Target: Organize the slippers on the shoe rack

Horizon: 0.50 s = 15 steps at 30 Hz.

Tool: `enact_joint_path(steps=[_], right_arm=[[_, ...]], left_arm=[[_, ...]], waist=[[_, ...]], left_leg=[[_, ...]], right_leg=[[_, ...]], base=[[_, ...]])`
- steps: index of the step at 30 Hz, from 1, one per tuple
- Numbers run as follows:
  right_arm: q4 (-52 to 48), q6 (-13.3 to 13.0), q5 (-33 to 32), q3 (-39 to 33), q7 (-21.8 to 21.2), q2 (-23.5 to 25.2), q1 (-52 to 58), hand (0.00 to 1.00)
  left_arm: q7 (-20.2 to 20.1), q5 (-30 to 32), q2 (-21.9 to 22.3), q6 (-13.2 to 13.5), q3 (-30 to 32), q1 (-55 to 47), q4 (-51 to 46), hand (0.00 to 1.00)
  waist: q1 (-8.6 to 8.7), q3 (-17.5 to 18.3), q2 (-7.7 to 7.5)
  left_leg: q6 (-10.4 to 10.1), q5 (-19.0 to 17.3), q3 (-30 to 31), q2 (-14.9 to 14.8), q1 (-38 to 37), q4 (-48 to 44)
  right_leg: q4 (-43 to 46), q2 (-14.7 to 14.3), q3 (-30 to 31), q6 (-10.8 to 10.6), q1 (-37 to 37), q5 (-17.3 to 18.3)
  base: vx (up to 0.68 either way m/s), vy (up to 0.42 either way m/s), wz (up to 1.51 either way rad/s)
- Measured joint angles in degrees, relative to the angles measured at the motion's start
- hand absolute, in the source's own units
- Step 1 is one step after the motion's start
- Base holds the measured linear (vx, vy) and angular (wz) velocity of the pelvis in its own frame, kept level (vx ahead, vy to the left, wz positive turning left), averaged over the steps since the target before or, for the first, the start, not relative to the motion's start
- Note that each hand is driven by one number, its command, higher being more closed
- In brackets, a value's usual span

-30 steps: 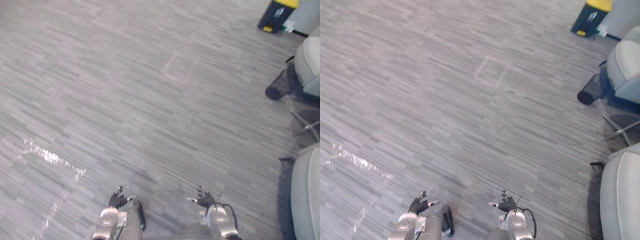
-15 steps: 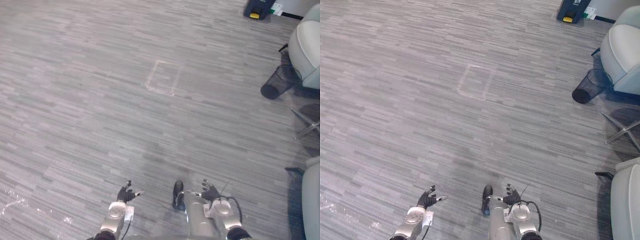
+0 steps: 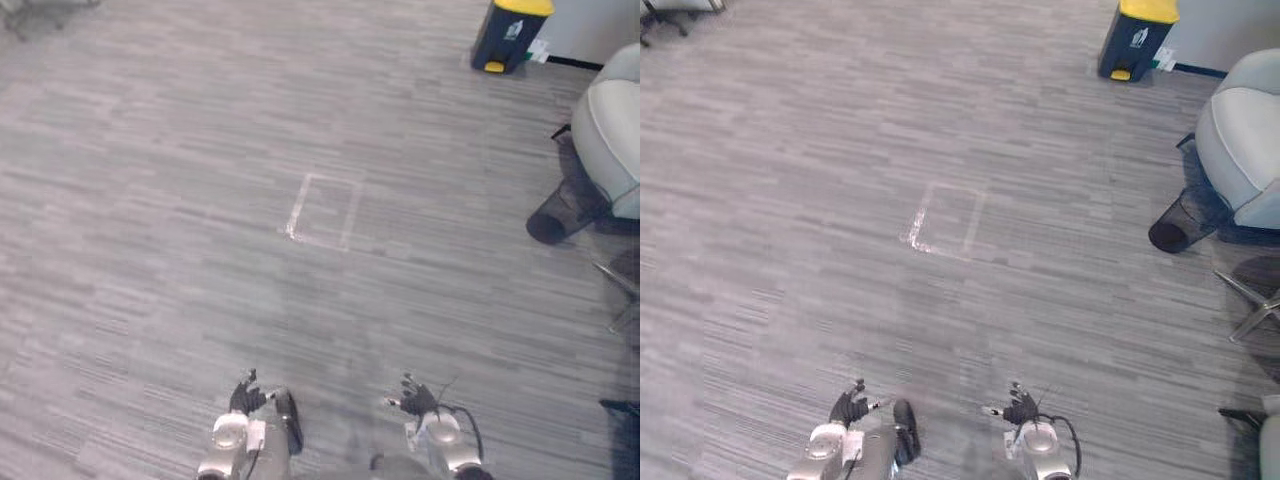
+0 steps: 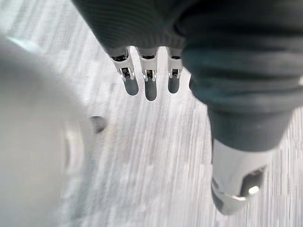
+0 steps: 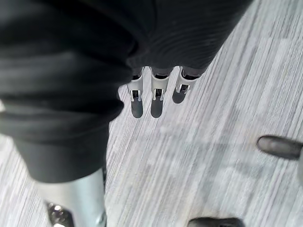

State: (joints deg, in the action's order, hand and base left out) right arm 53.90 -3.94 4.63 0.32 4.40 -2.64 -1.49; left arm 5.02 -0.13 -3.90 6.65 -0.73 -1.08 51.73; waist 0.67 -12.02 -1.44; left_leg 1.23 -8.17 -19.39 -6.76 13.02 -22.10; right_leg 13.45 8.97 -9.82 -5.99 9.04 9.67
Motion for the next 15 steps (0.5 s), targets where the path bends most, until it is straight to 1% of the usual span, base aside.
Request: enact_joint_path(steps=[1, 2, 3, 4, 5, 6, 7, 8, 9, 10, 11, 12, 13, 14, 15], right_arm=[[0.00, -0.01, 0.02, -0.02, -0.03, 0.15, 0.03, 0.00], [-0.01, 0.00, 0.04, 0.12, -0.10, 0.54, -0.01, 0.00], [-0.01, 0.07, 0.25, 0.39, -0.71, 0.63, 0.41, 0.00], [-0.02, 0.06, 0.36, 0.49, -0.99, 0.52, 0.41, 0.00], [-0.04, 0.04, 0.41, 0.53, -1.08, 0.46, 0.44, 0.00], [-0.38, -0.04, 0.43, 0.54, -1.01, 0.12, 0.51, 0.00], [-0.52, -0.02, 0.43, 0.53, -1.03, -0.18, 0.40, 0.00], [-0.75, -0.06, 0.42, 0.53, -1.01, -0.26, 0.17, 0.00], [-1.26, -0.10, 0.40, 0.50, -1.00, -0.52, -0.12, 0.00], [-1.30, -0.06, 0.39, 0.46, -0.98, -0.98, -0.23, 0.00], [-1.31, -0.05, 0.00, 0.38, -0.95, -1.07, 0.09, 0.00], [-1.30, -0.01, -0.11, 0.39, -0.94, -1.01, 0.69, 0.00], [-1.24, -0.06, -0.16, 0.20, -0.96, -1.34, 0.86, 0.00], [-1.12, 0.04, 0.01, -0.03, -0.96, -2.03, -0.08, 0.00], [-1.15, 0.09, -0.03, -0.20, -0.97, -2.33, -0.18, 0.00]], left_arm=[[0.02, -0.01, 0.19, -0.03, -0.33, -0.66, 0.03, 0.00], [-0.06, -0.01, -0.10, -0.18, -0.55, -0.88, 0.26, 0.00], [-0.11, -0.02, -1.03, -0.89, -1.60, -0.77, 1.24, 0.00], [-0.03, -0.02, -1.46, -0.96, -2.05, -0.94, 1.34, 0.00], [0.01, -0.04, -1.79, -0.99, -2.66, -1.12, 1.41, 0.00], [0.12, -0.07, -1.95, -0.97, -2.62, -1.10, 1.39, 0.00], [0.19, -0.07, -2.00, -0.94, -2.61, -0.54, 1.37, 0.00], [0.17, -0.07, -2.00, -0.93, -2.63, -0.21, 1.37, 0.00], [0.14, -0.05, -1.94, -0.91, -2.71, 0.40, 1.38, 0.00], [0.12, -0.02, -1.88, -0.87, -3.17, 1.05, 1.38, 0.00], [0.06, 0.02, -1.96, -0.83, -3.19, 1.22, 1.38, 0.00], [0.06, 0.05, -2.08, -0.81, -3.16, 1.06, 1.39, 0.00], [0.16, 0.05, -1.76, -0.82, -3.03, 1.14, 2.10, 0.00], [-0.16, 0.10, -0.54, -0.77, -3.22, 1.20, 3.13, 0.00], [-0.21, 0.10, -0.05, -0.74, -3.28, 1.31, 3.16, 0.00]], waist=[[-0.06, 0.14, -0.12], [0.05, 0.28, -0.82], [0.21, 0.59, -1.76], [0.38, 0.27, -1.17], [0.47, 0.24, -0.85], [0.82, 0.11, -0.28], [1.54, 0.03, 0.15], [1.99, -0.02, 0.31], [2.68, -0.23, 0.67], [3.12, -0.37, 0.75], [3.20, -0.22, 0.36], [3.33, -0.01, -0.68], [3.53, 0.02, -0.57], [3.20, 0.17, 1.99], [3.30, 0.43, 2.86]], left_leg=[[-0.32, -2.01, -0.71, -0.17, -1.76, -0.03], [-0.40, -4.15, -1.34, 0.40, -4.09, 0.29], [-0.26, -6.50, -2.01, 1.45, -8.89, 1.65], [-0.60, -7.19, -2.30, 1.47, -12.89, 3.82], [-0.67, -7.18, -2.40, 1.46, -16.07, 6.25], [-0.86, -7.06, -2.68, 1.26, -19.04, 9.05], [-1.11, -6.91, -2.64, 0.52, -21.48, 11.11], [-1.16, -6.88, -2.40, 0.13, -21.88, 11.58], [-1.21, -6.86, -1.93, -0.62, -22.48, 12.29], [-1.32, -6.81, -1.83, -1.29, -23.81, 13.56], [-2.53, -6.90, -1.79, -1.28, -25.70, 14.82], [-4.88, -7.06, -1.52, -0.79, -27.91, 15.80], [-7.15, -8.36, -0.24, -1.19, -30.85, 16.53], [-6.91, -7.83, 0.33, -3.03, -31.93, 16.33], [-7.16, -7.35, 1.47, -3.85, -31.12, 14.33]], right_leg=[[8.01, 0.80, 1.09, -1.13, -2.69, 0.29], [21.23, 2.93, 2.44, -4.87, -7.76, -0.49], [36.82, 4.83, 3.15, -5.55, -14.61, 0.27], [40.88, 4.90, 1.25, -2.48, -17.09, 2.10], [41.22, 4.64, -1.00, -0.47, -18.68, 3.68], [39.05, 3.83, -3.20, 1.77, -21.14, 5.39], [32.52, 1.87, -4.76, 3.19, -24.27, 6.36], [28.71, 0.91, -5.08, 3.25, -25.74, 6.26], [21.83, -0.31, -5.12, 3.70, -27.53, 5.19], [11.61, -1.38, -4.96, 3.77, -29.04, 1.19], [1.36, -2.04, -4.56, 3.37, -28.67, -4.46], [-5.85, -1.77, -4.04, 2.59, -27.85, -8.89], [-4.29, -2.03, -3.24, 4.48, -26.83, -17.66], [1.69, -3.68, -2.61, 5.39, -28.48, -13.95], [3.98, -4.05, -2.57, 6.01, -29.18, -11.92]], base=[[0.53, 0.291, -0.32], [0.63, 0.277, -0.28], [0.66, 0.203, -0.23], [0.66, 0.129, -0.19], [0.48, 0.056, -0.15], [0.54, 0.007, -0.01], [0.43, -0.030, 0.10], [0.51, -0.090, 0.27], [0.33, -0.103, 0.38], [0.44, -0.169, 0.43], [0.49, -0.224, 0.40], [0.62, -0.283, 0.35], [0.65, -0.288, 0.14], [0.55, -0.225, 0.03], [0.44, -0.183, -0.03]])
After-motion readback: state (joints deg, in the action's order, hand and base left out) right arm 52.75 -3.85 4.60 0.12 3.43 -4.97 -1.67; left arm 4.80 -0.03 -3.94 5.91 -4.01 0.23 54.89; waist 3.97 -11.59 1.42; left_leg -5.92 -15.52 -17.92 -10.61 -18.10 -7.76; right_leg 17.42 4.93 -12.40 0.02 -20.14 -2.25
